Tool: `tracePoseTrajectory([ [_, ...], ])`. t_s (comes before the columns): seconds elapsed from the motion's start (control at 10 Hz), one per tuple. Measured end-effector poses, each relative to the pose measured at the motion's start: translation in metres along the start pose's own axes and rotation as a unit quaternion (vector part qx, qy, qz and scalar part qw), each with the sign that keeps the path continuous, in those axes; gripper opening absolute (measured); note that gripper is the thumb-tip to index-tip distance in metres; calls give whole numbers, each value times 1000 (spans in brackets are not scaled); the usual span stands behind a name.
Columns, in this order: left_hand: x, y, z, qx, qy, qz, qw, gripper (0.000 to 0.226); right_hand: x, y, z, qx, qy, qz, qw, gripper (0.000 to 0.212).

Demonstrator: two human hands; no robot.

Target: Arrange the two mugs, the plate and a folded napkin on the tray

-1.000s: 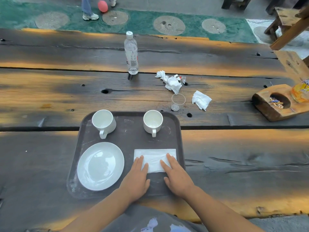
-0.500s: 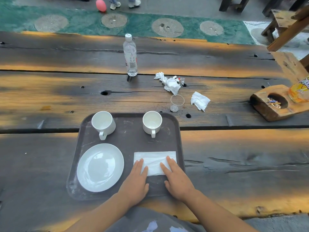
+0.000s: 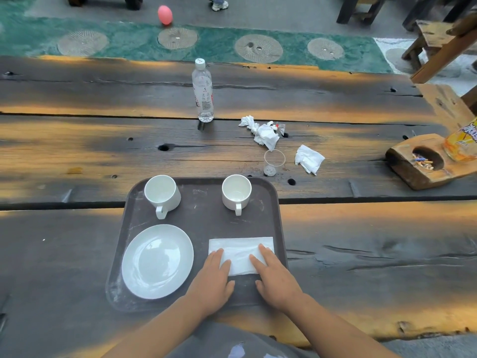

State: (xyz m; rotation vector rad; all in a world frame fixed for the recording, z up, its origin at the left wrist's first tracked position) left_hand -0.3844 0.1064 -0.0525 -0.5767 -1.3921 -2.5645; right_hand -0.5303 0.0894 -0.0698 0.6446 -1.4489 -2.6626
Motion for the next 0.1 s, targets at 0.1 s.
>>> tracePoseTrajectory([
  [0.1,1,14,3,11,4,35,999,56,-1,14,1,11,-16,-16,1000,61],
])
Point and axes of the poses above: each hand's wrist, its own z-axis away from the middle knuckle, its own y-axis out of the back of the hand, x = y × z, the point moved 10 cm from there along -z, towards the middle knuckle, and after that the axes turned 2 degrees about z, right-handed, at the moved point
